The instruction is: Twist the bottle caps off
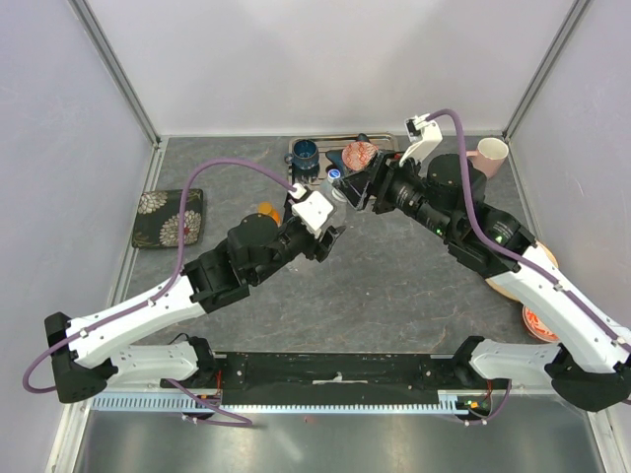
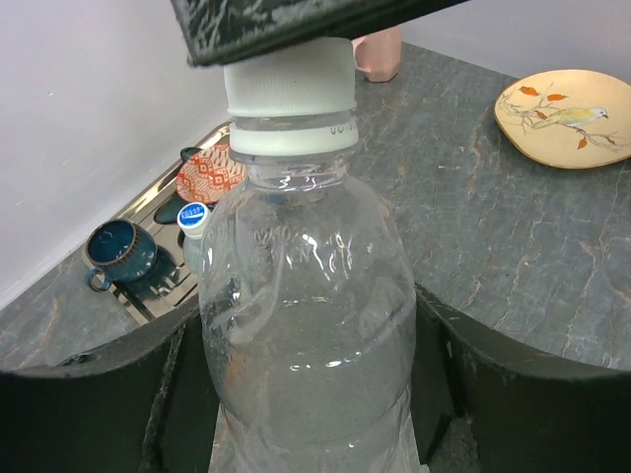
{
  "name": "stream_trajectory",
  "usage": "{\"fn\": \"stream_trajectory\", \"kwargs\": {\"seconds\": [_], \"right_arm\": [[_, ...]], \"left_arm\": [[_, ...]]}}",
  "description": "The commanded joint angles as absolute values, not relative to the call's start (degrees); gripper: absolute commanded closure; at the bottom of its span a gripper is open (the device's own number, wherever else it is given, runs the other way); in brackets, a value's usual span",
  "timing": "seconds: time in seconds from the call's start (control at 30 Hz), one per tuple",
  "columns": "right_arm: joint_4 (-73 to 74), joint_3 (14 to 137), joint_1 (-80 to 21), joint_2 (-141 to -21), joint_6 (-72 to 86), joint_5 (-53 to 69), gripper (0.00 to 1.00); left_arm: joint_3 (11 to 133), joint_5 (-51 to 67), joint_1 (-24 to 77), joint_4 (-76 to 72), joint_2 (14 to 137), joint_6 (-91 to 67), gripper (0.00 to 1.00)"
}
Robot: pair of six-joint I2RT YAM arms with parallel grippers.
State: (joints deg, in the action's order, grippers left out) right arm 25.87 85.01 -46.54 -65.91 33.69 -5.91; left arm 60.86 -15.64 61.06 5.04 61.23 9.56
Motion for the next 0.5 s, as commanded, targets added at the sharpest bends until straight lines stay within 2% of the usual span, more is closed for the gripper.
{"fn": "stream_trajectory", "kwargs": {"seconds": [0.0, 0.27, 0.47], "right_arm": [[24.5, 84.6, -46.8, -66.1, 34.0, -5.8, 0.36], [23.9, 83.3, -46.7, -66.7, 34.3, -4.7, 0.45], [23.9, 82.9, -46.8, -67.1, 34.3, -4.2, 0.48]], "left_arm": [[60.4, -17.4, 61.4, 1.5, 60.1, 12.0, 0.65], [59.9, -17.3, 61.5, 1.2, 59.8, 12.0, 0.65], [59.4, -17.1, 61.5, 1.0, 59.8, 11.9, 0.65]]}}
